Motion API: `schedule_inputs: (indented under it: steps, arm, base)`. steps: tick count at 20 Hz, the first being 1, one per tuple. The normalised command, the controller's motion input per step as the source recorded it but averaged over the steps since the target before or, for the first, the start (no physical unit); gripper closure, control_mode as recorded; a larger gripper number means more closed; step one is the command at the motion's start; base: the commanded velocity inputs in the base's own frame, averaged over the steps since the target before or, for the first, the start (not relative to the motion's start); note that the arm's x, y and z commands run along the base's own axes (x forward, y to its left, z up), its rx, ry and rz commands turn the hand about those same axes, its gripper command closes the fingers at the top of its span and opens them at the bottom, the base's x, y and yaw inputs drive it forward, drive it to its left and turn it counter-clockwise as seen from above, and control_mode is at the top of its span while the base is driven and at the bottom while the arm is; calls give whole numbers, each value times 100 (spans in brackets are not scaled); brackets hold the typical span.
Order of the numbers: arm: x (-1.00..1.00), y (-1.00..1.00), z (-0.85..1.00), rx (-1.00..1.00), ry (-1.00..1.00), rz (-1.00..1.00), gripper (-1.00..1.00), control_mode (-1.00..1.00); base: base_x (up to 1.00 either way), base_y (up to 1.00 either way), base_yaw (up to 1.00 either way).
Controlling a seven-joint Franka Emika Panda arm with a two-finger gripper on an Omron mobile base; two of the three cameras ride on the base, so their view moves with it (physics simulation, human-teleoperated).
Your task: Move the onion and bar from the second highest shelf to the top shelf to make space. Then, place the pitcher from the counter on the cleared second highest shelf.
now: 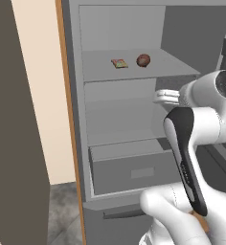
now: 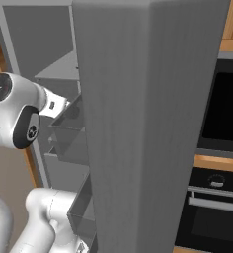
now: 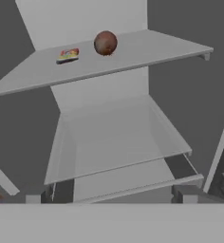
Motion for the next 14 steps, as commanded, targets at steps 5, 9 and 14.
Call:
schedule_inputs:
  steps: [5, 9, 14]
  arm:
    - [-3, -4, 0, 0, 0, 0, -100, -100]
    - [0, 0, 0, 0, 0, 0, -100, -100]
    - [0, 0, -1, 0, 0, 0, -100, -100]
  base:
    - [0, 0, 0]
    - [0, 0, 0]
    - [0, 0, 0]
